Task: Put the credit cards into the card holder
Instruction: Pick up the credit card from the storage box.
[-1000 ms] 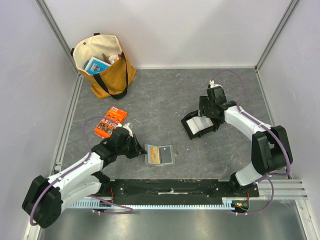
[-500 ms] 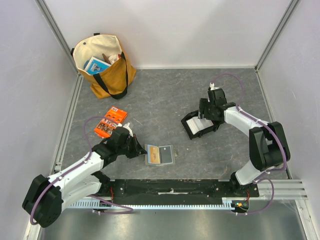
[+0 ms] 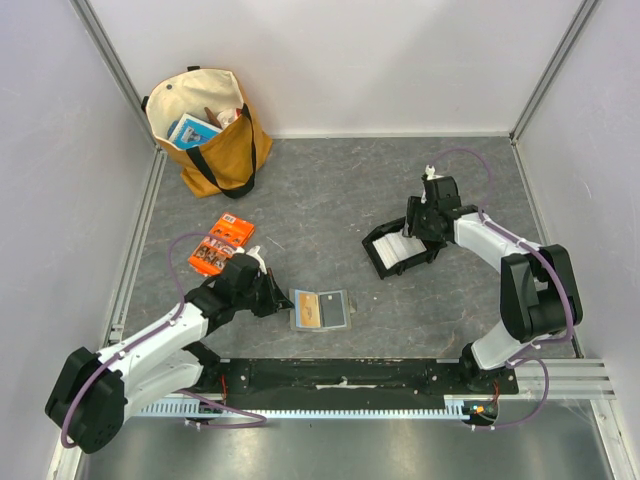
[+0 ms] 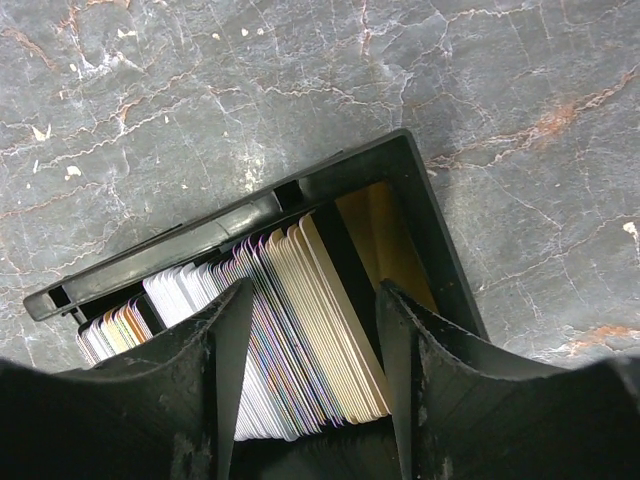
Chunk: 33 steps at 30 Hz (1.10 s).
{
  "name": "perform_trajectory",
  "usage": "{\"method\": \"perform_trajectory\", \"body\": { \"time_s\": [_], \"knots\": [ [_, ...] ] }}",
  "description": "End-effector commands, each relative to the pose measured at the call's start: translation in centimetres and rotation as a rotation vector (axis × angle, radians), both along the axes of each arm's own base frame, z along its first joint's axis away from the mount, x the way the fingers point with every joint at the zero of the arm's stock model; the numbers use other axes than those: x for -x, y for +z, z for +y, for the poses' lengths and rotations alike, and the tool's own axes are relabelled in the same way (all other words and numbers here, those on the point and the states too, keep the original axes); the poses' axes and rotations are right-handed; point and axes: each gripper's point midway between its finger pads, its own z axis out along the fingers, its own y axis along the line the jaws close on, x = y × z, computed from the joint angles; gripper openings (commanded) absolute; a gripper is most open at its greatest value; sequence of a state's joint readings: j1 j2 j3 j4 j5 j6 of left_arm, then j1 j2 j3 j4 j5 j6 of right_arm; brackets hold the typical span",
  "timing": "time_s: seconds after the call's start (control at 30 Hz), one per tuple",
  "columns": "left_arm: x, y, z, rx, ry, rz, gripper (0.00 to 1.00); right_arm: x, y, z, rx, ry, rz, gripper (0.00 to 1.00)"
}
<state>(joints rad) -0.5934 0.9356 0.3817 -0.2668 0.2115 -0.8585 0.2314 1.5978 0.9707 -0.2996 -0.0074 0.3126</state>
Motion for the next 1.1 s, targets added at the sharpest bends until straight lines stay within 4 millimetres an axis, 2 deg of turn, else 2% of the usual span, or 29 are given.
{"method": "perform_trajectory", "body": {
  "time_s": [0.0,0.2,0.5,1.07],
  "knots": [
    [-0.8,1.1,-0.5,0.016,-0.011,-0.043,0.02,0.3,0.9,0.6,-0.034,0.035,-0.016,0.57],
    [-0.9,1.1,-0.6,0.015,-0.013,-0.042,0.02,0.3,1.1,0.6,-0.042,0.037,-0.019,0.47],
    [-0.8,1.0,-0.8,0.017,-0.023,-0.04,0.02,0.2,1.4,0.1,-0.046,0.027,-0.024,0.39],
    [-0.8,0.8,-0.8,0.019,-0.026,-0.031,0.02,0.2,1.6,-0.5,-0.085,0.018,-0.021,0.29]
  ]
}}
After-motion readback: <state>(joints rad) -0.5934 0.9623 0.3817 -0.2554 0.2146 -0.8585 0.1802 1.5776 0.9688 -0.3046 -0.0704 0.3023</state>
